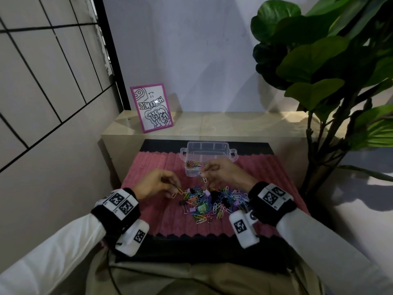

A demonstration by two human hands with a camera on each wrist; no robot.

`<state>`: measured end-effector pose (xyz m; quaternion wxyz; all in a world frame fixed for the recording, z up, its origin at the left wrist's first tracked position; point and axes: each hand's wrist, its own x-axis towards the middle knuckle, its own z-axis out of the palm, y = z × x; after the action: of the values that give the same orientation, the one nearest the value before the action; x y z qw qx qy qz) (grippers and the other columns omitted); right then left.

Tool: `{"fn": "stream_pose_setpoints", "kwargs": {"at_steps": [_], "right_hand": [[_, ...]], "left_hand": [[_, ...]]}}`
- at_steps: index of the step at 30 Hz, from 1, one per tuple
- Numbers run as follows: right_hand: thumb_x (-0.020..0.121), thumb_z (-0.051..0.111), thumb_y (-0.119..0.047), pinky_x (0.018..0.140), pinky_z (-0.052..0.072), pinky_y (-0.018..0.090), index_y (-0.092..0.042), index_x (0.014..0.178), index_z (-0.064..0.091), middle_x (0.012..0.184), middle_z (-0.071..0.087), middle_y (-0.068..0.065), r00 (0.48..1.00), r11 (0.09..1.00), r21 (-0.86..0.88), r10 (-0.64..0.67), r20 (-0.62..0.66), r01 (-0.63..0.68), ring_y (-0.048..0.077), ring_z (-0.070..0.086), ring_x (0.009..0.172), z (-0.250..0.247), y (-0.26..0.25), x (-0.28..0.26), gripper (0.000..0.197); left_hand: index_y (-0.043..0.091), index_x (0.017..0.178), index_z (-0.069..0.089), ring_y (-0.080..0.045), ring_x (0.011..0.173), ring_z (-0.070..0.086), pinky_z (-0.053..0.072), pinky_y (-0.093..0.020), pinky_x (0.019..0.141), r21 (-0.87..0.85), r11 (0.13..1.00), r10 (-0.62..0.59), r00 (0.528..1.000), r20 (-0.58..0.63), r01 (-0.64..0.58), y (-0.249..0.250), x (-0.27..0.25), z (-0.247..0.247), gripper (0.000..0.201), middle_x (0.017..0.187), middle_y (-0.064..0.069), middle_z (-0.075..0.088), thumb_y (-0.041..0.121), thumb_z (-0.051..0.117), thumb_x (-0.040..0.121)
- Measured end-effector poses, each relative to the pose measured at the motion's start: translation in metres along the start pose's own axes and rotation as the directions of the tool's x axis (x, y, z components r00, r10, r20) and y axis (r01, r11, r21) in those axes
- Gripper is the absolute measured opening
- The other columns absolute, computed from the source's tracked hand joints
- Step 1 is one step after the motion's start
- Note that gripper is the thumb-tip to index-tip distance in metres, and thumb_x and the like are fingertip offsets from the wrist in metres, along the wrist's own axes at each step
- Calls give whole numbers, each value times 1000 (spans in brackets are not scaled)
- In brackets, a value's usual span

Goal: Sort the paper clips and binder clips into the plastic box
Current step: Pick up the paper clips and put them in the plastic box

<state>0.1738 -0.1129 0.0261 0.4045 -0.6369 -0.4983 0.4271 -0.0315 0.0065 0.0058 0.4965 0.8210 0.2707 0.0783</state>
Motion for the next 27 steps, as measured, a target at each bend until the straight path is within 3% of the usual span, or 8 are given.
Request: {"fn": "stream_pose_setpoints", "kwargs": {"at_steps": [3, 7, 9, 11, 14, 17, 20, 27], "right_hand": [[85, 61, -4, 53, 52, 16, 8, 101, 60, 76, 65, 9, 995, 1000, 3, -23, -100, 23, 11, 61, 57, -9, -6, 15, 20], [87, 60, -6, 57, 52, 15, 4, 106, 62, 93, 68, 18, 966, 992, -119, -65, -252, 36, 12, 62, 62, -11, -17, 45, 22], [89, 57, -7, 72, 54, 21, -1, 115, 60, 111, 66, 19, 970, 950, -312, -71, -233, -5, 18, 66, 78, -7, -19, 56, 27], [91, 54, -10, 89, 47, 29, -6, 127, 53, 127, 58, 15, 984, 783, -622, -98, -151, -17, 25, 61, 104, 0, -19, 55, 36], [91, 51, -6, 81, 44, 19, -7, 118, 57, 115, 62, 10, 965, 639, -752, -262, -17, 161, 20, 61, 98, 11, -14, 35, 28], [86, 58, -4, 65, 37, 3, -3, 97, 65, 93, 66, 4, 961, 622, -734, -190, 199, 275, 11, 59, 77, 22, -8, 17, 13], [81, 67, -14, 72, 44, 26, -5, 102, 64, 101, 67, 12, 952, 544, -790, -65, 298, 284, 21, 62, 91, 31, 1, 13, 23], [79, 65, -8, 74, 49, 41, -7, 103, 58, 105, 62, 13, 926, 427, -822, -164, 341, 378, 29, 59, 94, 45, 6, 12, 25]], "left_hand": [[10, 80, 65, -5, 59, 66, 55, -15, 58, -49, 999, 5, 1000, -27, -6, 1, 0, -4, 17, 62, 7, 70, -7, 61, 79], [11, 80, 67, -11, 59, 65, 55, -21, 60, -77, 997, -3, 997, -72, -2, 4, 4, -16, 12, 65, 5, 71, -1, 65, 78], [13, 79, 67, -12, 60, 66, 57, -23, 63, -53, 999, 6, 993, -120, -12, 9, 11, -23, 13, 64, 5, 70, 0, 66, 78], [15, 76, 66, -11, 59, 66, 58, -20, 63, -20, 999, 23, 986, -167, -27, 16, 20, -30, 15, 63, 5, 69, 0, 67, 77], [17, 73, 64, -5, 55, 66, 56, -15, 59, 63, 997, 45, 980, -193, -33, 24, 36, -38, 18, 61, 8, 68, 0, 69, 75], [10, 83, 67, 3, 57, 64, 55, -16, 64, 167, 985, 68, 988, -142, -43, 29, 56, -39, 15, 69, 7, 68, -3, 68, 75], [-2, 97, 65, 8, 57, 63, 53, -9, 62, 250, 965, 101, 991, -83, -78, 37, 77, -33, 21, 80, -3, 66, -10, 61, 77], [5, 89, 54, -8, 62, 59, 49, -8, 51, 356, 923, 168, 985, -33, -146, 47, 109, -14, 27, 84, -19, 61, -18, 53, 76]]}}
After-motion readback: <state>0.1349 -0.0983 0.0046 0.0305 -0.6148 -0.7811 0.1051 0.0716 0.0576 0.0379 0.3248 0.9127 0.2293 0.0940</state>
